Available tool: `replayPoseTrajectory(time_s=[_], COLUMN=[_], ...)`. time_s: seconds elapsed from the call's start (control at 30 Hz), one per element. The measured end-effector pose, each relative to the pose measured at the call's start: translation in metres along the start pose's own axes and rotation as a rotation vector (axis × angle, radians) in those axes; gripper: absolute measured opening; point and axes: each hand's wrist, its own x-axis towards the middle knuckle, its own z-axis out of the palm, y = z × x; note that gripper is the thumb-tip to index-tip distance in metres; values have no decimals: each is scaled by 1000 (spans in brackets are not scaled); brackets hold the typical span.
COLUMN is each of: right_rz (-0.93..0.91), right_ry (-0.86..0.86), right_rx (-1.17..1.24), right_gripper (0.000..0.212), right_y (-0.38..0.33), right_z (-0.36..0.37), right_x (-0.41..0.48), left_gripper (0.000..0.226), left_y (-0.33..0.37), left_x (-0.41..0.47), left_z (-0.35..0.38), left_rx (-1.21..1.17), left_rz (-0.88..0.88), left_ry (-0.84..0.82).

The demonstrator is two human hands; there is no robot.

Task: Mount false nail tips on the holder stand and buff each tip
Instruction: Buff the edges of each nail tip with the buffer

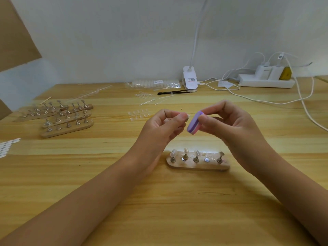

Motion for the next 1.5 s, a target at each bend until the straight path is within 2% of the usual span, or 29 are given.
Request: replayPoseTrajectory(time_s=[0.17, 0.33, 0.53, 0.7, 0.8, 0.87, 1.0, 1.13, 1.23, 1.4, 1.5], right_rz=[14, 11, 51, -9, 14, 4, -117, -106, -20, 305, 386], right_ry=[3, 8, -157, 32, -27, -62, -21, -175, -282, -693, -814], right_rx=[-26, -37, -16, 12, 7, -59, -372, -650, -790, -972, -998], right_gripper=[34, 31, 29, 14, 18, 19, 7, 31, 38, 62, 61], right_y=[2, 1, 2, 8, 10, 10, 9, 6, 1, -10, -8], right_z=[-1, -3, 1, -3, -4, -3, -7, -16, -31, -63, -64], right_x=[1, 1, -1, 2, 2, 2, 4, 4, 8, 9, 7], left_gripper=[19, 10, 19, 20, 21, 24, 26, 7, 3, 10, 10], left_y=[-2, -1, 0, 2, 0, 0, 0, 0, 1, 1, 0], left_x=[-1, -2, -2, -2, -4, -4, -2, 0, 2, 3, 4], left_z=[3, 4, 3, 4, 4, 4, 1, -2, -3, -3, -3], left_rx=[17, 38, 20, 28, 52, 68, 73, 73, 57, 44, 29], left_rz=[-14, -18, 9, 29, 20, 18, 26, 21, 15, -10, -29], left_ry=[-63, -73, -78, -61, -62, -56, 14, 75, 95, 102, 102])
